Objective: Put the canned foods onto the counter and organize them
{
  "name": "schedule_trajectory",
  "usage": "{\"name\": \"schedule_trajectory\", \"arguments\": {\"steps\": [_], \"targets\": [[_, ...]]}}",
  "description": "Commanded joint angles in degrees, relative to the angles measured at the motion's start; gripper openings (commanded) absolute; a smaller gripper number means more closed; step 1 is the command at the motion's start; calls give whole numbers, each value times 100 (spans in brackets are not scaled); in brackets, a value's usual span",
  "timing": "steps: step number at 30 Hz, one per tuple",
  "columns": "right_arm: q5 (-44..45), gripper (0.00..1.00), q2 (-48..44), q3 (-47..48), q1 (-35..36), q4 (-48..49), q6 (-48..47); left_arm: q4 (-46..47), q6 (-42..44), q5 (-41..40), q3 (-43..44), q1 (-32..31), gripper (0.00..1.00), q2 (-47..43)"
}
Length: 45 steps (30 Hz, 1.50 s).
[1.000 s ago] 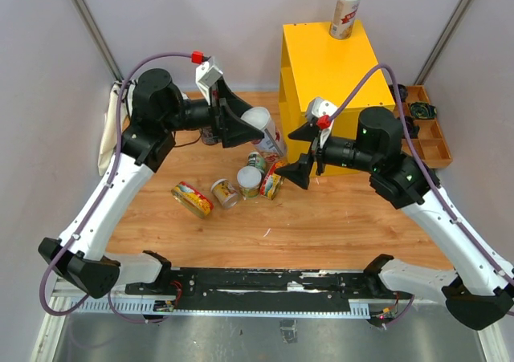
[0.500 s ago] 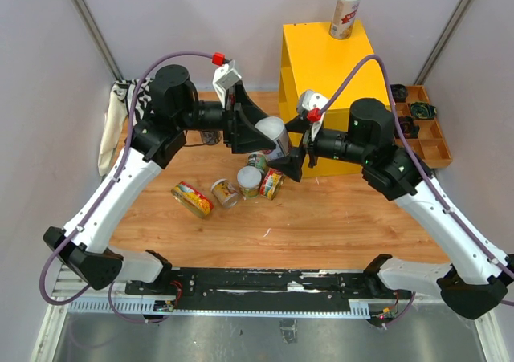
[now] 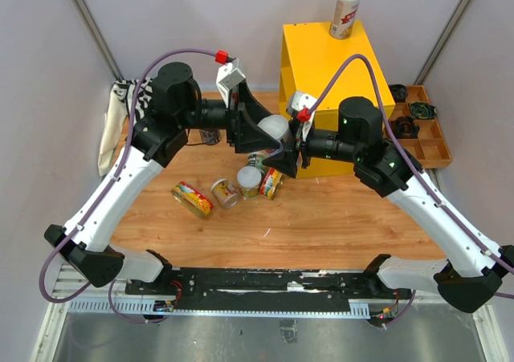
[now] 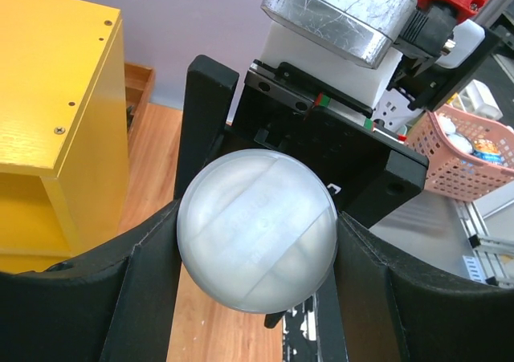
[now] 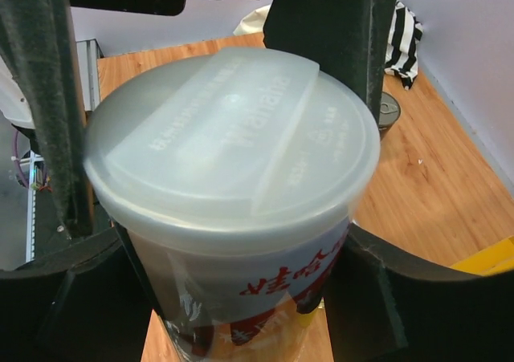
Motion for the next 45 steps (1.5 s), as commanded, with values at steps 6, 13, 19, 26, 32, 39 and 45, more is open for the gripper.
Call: {"name": "schedule_trajectory", "arguments": {"steps": [6, 13, 19, 26, 32, 39, 45], "targets": [[193, 10, -85, 165, 64, 204, -59, 566, -46, -1368, -95, -44, 67, -483], [359, 5, -125, 182, 62, 300, -40, 1074, -229, -2454, -350, -43, 99, -781], [591, 4, -211, 187, 60, 474, -58, 1397, -361, -3381, -543, -47, 99, -986], [1244, 3, 0, 739, -76, 782, -194, 1863, -609, -5262, -1265, -48, 99, -1474], [1615, 3, 373, 1202, -486, 1318, -157, 1770, -631, -6263, -1718, -48, 99, -1763], [2069, 2, 948, 1569, -1124, 2121, -86, 1882, -614, -6828, -2407, -43, 99, -1985], [2454, 2, 1613, 1882, -1667, 2952, 83, 2099, -611, -6992, -2806, -44, 99, -2072]]}}
